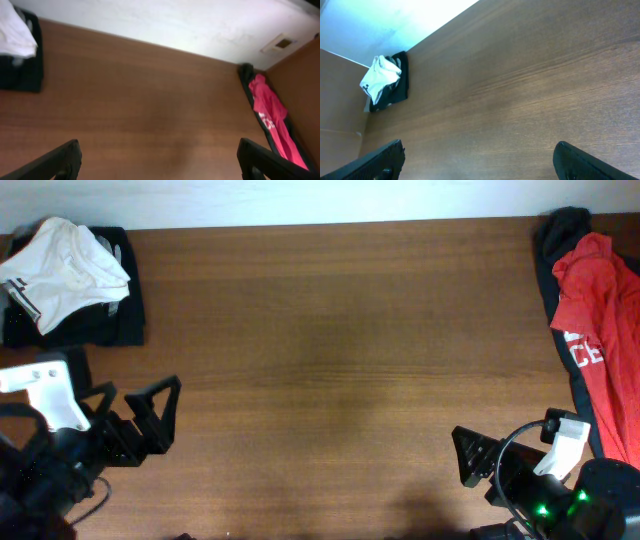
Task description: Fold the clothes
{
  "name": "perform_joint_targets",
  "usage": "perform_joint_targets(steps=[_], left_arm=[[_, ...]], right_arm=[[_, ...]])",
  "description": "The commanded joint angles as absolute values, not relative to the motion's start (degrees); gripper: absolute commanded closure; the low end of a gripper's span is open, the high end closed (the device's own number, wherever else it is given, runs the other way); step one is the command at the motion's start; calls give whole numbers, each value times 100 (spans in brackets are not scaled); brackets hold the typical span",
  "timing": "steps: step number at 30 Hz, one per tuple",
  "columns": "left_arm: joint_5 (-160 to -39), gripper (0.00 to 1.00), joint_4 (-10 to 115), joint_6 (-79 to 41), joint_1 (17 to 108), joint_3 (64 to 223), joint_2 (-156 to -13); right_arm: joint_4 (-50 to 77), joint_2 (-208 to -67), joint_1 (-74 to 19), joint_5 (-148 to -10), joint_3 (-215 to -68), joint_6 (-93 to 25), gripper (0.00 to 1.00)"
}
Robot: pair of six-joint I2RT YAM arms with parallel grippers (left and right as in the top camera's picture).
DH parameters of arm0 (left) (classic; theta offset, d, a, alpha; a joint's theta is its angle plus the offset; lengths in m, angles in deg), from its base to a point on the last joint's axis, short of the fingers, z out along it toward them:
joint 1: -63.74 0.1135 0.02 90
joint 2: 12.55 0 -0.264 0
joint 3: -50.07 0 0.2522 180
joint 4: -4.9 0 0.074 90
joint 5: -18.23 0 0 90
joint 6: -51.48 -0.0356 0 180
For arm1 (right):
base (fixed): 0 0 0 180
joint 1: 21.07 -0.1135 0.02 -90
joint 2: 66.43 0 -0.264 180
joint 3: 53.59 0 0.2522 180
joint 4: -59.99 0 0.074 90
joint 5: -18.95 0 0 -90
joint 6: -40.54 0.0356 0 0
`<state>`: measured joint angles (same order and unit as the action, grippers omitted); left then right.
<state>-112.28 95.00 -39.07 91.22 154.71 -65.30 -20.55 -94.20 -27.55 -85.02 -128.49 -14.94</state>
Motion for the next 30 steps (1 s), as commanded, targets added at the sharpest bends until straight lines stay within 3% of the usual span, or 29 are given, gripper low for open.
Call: perform_joint_targets(steps=[1,18,20,30], left_arm=[[-11289,1,9157,-3940,9127,14240,-6058],[-11289,1,9159,-3942,9127,14059,-6157],[-11289,1,9159,-3942,9127,14059,-6154],[-11289,1,9159,-3942,9127,14059,-6157]], right_arm=[[-2040,-9385,-2781,-8387,-12840,-1446,1],[-2040,-9310,-3010,-8387,-12840,-1446,1],[-2040,-9136,-3367,-8389,-12840,-1446,1],[-2134,-7968,-3386,-7869,-12698,-1531,1]])
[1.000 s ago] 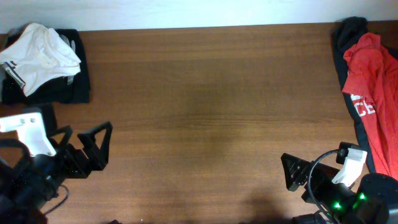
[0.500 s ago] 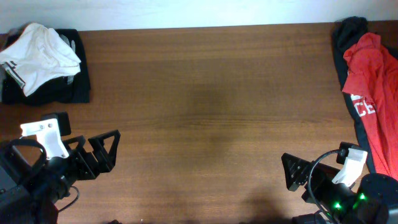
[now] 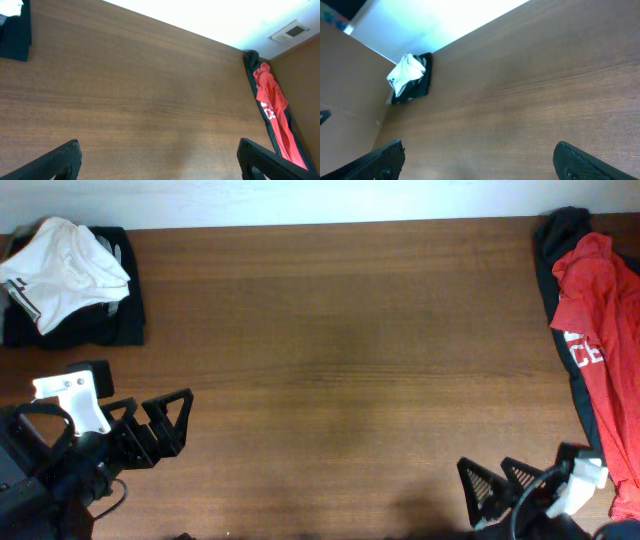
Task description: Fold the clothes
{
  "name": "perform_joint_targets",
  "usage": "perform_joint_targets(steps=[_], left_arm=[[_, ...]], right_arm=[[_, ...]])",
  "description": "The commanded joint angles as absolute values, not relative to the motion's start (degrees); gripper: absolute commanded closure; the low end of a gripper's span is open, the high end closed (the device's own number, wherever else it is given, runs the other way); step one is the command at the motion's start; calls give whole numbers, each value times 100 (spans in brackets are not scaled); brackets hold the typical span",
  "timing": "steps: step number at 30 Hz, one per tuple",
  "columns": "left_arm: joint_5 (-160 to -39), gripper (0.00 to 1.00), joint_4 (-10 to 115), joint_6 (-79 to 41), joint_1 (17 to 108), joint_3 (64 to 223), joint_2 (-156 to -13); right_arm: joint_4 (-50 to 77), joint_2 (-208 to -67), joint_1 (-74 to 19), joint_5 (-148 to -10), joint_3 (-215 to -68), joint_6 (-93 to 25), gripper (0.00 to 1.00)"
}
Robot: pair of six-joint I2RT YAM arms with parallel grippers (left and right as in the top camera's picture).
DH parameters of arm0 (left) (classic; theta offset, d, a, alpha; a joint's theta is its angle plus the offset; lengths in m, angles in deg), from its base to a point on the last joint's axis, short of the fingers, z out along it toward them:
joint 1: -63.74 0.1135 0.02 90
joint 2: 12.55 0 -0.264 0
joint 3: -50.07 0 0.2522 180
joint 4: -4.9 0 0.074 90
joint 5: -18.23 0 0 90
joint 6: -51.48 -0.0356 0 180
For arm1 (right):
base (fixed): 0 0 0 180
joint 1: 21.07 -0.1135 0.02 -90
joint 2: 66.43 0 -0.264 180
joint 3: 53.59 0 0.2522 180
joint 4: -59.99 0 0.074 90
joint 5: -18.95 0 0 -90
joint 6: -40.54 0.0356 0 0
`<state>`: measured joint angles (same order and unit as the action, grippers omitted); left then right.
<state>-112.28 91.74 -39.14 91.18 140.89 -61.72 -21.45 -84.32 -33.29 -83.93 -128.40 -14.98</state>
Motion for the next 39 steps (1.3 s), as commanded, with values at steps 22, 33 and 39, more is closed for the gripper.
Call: perform_joint_targets(steps=[22,33,39], left_arm=[[-11289,1,9157,-3942,9127,14059,-6157],[-11287,1,9159,-3942,9127,14059,-6157],[-11289,1,9159,-3942,9127,14059,-6157]], right_arm=[[3785,-6666,-3030,-6780,-7811,-3961,1],[5404,-6666,-2606,-6771,-6766,-3963,1],[4987,-6666,-2333,-6754,-6766,-4047,1]])
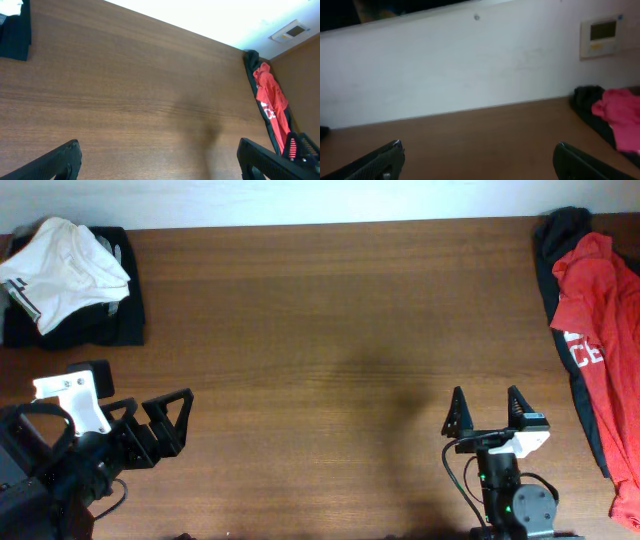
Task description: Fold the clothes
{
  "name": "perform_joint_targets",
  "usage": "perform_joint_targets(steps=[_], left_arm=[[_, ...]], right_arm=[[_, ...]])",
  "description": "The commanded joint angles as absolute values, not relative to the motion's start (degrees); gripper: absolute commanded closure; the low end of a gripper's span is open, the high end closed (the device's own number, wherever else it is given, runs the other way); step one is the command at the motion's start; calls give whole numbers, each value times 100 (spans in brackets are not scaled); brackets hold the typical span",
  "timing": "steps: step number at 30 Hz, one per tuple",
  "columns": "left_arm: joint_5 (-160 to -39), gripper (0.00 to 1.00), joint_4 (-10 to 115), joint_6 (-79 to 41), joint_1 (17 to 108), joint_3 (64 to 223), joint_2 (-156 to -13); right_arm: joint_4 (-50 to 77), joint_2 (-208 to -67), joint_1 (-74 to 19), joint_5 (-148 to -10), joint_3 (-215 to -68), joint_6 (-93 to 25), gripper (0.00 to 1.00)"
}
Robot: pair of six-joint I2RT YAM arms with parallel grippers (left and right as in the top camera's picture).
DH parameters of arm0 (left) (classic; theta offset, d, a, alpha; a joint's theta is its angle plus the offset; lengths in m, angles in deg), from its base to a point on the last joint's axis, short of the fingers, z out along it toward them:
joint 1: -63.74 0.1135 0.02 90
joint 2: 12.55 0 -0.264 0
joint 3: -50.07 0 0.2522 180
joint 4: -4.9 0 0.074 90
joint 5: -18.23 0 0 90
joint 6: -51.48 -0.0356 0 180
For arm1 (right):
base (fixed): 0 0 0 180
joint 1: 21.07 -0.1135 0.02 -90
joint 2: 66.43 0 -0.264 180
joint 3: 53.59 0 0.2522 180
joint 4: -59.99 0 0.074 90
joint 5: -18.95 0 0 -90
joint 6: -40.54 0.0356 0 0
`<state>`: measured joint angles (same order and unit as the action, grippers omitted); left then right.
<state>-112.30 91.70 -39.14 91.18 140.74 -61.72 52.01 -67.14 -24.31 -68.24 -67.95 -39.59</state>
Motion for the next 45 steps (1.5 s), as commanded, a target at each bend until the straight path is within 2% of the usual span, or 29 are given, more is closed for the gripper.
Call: perform_joint_targets(steps=[1,5,35,38,39,42,45], left_arm=[[-11289,1,9159,-3942,9127,14059,-6157],[-11289,1,9159,-3942,9127,14059,-6157],[-11274,1,9161,-3942,9057,14059,-6113],[-10905,1,9049,-3942,8724,14059,-5999],[-10754,1,8936,-3940,8353,14000,-5896],[-10424,1,8011,-3938,7264,13506,-5416],[-10041,1,7137,-3765,6812,12710,-4845]], right_arm=[[4875,-6666,-2322,-6752,-6766,-4047,1],[4165,-6666,-2324,-6791,-6766,-4044,1],[4172,-6668,-2324,-6819,-6766,-4044,1],[4170,-6668,-2324,-6819,-6766,-4044,1],[4172,-6668,-2324,-6819,-6766,-4044,1],[4172,-6668,-2324,-6819,-6766,-4044,1],[4170,-6668,-2324,-6819,-6766,-4047,1]])
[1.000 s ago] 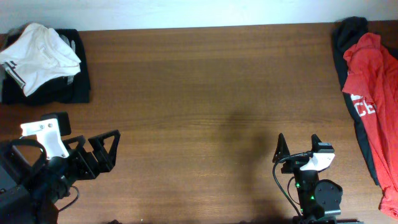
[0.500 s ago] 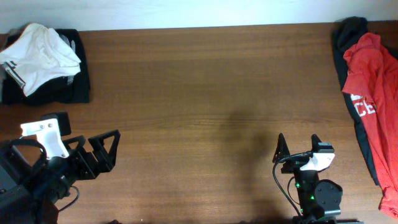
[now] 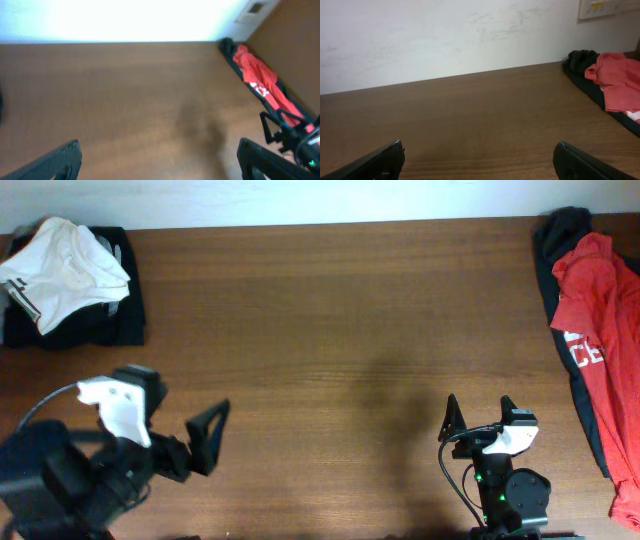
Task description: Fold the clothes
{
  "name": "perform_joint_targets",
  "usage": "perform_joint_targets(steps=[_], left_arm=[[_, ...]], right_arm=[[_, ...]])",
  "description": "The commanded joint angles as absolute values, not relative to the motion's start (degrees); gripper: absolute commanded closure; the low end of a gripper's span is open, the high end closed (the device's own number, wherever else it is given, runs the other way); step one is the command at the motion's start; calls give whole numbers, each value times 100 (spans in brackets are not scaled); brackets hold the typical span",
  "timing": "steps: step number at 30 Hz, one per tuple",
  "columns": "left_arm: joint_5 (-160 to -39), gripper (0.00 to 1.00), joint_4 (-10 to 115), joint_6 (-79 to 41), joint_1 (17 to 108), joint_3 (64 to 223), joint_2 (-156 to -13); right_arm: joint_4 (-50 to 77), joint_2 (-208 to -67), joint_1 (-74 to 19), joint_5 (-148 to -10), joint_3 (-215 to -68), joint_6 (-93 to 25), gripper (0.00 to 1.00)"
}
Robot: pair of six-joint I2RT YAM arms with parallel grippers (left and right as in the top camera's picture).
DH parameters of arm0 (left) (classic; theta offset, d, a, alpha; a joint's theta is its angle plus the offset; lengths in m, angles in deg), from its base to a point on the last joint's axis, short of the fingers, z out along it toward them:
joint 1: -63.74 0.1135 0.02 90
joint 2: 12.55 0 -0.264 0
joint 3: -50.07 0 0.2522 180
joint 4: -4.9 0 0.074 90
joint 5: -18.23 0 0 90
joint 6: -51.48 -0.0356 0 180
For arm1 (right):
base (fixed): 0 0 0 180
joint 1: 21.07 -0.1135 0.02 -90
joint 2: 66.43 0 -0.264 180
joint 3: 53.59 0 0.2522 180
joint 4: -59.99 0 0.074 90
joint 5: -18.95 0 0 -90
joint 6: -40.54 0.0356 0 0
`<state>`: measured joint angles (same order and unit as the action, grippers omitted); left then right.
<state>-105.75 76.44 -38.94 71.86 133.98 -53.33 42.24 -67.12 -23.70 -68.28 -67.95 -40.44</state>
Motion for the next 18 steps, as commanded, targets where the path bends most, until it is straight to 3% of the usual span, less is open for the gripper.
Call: perform_joint_targets(steps=[1,8,11,14,18], left_arm=[[-9880,1,6844,-3667,6770,12347,-4613],[-9606,1,3987,-3427,6687,9090,-2917],[-8966,1,3017,-2384,6589,7967,-2391],[-8642,1,1950,-2200,6580,7104,-2072],[-8009,1,1690,-1757,6574,6579,-1711]], right_arm=[[4172,-6668,-2324,-6819,-6766,-4044,1],[4172,-6668,-2324,-6819,-6766,-4047,1],[4172,-6668,-2324,-6819,-6766,-4047,1],[4172,-6668,-2324,-6819,-6766,-4047,1],[4172,-6668,-2324,-6819,-6766,-4047,1]])
